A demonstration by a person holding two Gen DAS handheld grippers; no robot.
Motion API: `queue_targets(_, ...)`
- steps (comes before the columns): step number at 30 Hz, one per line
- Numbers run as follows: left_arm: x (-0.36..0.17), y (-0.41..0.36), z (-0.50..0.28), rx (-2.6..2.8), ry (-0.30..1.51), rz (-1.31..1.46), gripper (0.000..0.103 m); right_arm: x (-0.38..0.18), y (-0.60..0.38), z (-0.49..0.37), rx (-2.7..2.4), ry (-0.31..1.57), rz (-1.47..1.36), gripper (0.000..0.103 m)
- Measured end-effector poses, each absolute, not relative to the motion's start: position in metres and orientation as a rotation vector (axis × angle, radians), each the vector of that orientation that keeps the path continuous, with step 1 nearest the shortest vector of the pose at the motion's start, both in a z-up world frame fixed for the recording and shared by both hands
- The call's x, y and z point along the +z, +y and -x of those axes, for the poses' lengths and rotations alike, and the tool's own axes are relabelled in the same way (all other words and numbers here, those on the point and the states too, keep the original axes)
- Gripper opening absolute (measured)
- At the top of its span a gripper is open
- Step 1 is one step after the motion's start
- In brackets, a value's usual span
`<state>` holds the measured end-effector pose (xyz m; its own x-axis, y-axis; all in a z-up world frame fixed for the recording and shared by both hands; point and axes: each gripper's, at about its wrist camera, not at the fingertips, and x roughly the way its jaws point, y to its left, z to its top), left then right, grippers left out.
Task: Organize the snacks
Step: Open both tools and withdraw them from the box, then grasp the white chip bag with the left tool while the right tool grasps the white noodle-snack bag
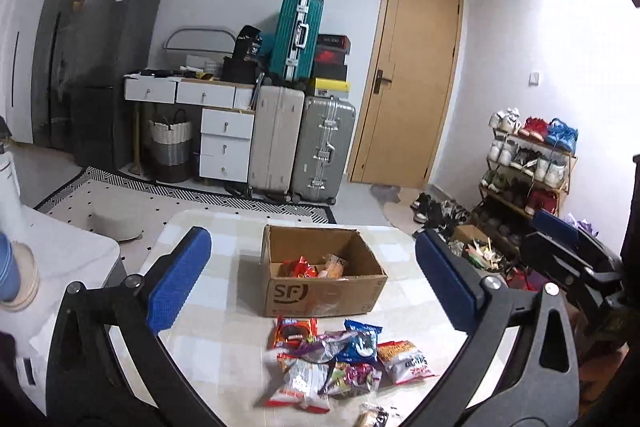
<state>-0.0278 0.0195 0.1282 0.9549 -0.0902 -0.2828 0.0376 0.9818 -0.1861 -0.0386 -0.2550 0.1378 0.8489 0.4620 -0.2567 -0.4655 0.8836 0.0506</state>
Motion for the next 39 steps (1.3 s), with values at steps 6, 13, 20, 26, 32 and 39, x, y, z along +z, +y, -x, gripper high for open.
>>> queue_targets(6,0.099,0.019,0.068,0.015,0.392,0.152,0.102,0.113,-0.267,0.08,0.49,0.284,-0.04,0.103)
queue_targets(13,0.06,0.018,0.092,0.129,0.393,0.081,0.102,0.075,-0.277,0.095,0.436,0.308,-0.073,0.103)
queue_targets(20,0.045,0.02,0.087,0.174,0.402,0.077,0.102,0.048,-0.281,0.093,0.366,0.341,-0.092,0.103)
queue_targets(26,0.04,0.016,0.076,0.135,0.412,0.06,0.102,0.027,-0.276,0.088,0.346,0.386,-0.073,0.103)
queue_targets(32,0.037,0.015,0.072,0.106,0.428,0.062,0.102,0.013,-0.276,0.081,0.355,0.426,-0.086,0.103)
queue_targets(39,0.025,0.023,0.065,0.06,0.437,0.092,0.102,0.004,-0.273,0.079,0.358,0.437,-0.071,0.103)
